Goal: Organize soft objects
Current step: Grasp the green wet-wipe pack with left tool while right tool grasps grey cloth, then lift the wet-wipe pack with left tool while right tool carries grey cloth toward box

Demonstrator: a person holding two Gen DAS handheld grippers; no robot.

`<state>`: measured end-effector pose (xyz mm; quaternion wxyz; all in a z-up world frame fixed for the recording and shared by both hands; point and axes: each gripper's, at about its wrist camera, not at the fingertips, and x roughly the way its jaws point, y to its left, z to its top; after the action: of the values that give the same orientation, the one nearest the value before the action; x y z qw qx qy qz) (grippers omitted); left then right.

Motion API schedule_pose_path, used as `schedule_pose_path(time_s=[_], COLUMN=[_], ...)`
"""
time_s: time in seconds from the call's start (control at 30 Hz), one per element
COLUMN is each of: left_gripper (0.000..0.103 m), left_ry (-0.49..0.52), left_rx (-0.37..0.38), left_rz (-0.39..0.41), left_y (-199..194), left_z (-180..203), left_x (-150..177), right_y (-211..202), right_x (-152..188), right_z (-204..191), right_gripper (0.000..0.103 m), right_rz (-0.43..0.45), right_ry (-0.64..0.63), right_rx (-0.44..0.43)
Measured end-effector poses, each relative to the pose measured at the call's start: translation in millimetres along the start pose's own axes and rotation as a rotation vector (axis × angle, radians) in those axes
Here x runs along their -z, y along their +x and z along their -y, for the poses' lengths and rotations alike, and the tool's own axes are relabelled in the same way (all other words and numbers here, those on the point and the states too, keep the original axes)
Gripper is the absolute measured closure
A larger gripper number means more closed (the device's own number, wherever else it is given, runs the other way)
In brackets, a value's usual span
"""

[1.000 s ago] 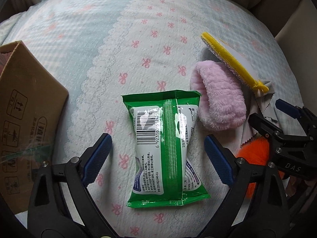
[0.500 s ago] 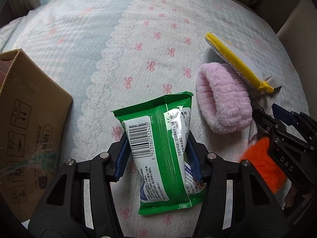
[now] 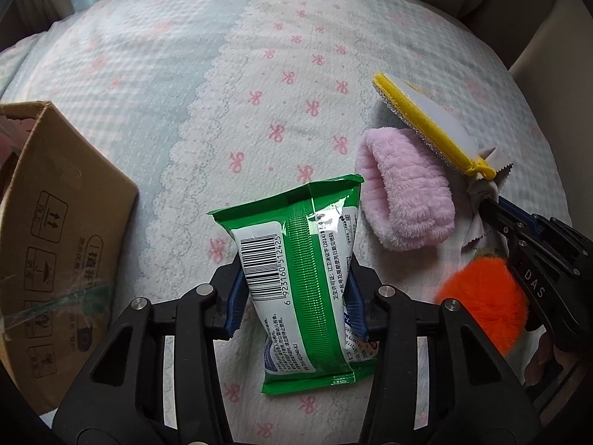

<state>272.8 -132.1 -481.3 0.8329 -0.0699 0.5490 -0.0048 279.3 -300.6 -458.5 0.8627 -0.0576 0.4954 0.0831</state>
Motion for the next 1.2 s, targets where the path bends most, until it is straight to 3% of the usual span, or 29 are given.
schedule_pose_path(time_s=[0.33,0.6,0.93,1.2], left_gripper=[0.063,0.064,0.065,0.064], left_ry=[0.006,-0.006,-0.028,-0.028], left_rx=[0.012,0.026,0.089,0.081], left_rz=[0.03,0.08,0.209,0.294], left_y=[-18.6,-61.9,-202.0,-312.7], left_z=[1.3,2.3,-10.6,-39.3], left_x=[-0.2,-11.5,-35.3,-37.4], right_y=[-21.6,-71.0,-208.8,-309.9], right_x=[-6.7,-25.7,-57.4,-68.6], right_z=[14.7,19.0,-9.1,-56.8], right_gripper=[0.094,0.094,0.094,0.094], right_rz=[0.051,0.1,0.174,0.228], right_ry=[0.074,0.088,0.082,0.065], right_rx=[0.007,0.021,0.007,-0.039])
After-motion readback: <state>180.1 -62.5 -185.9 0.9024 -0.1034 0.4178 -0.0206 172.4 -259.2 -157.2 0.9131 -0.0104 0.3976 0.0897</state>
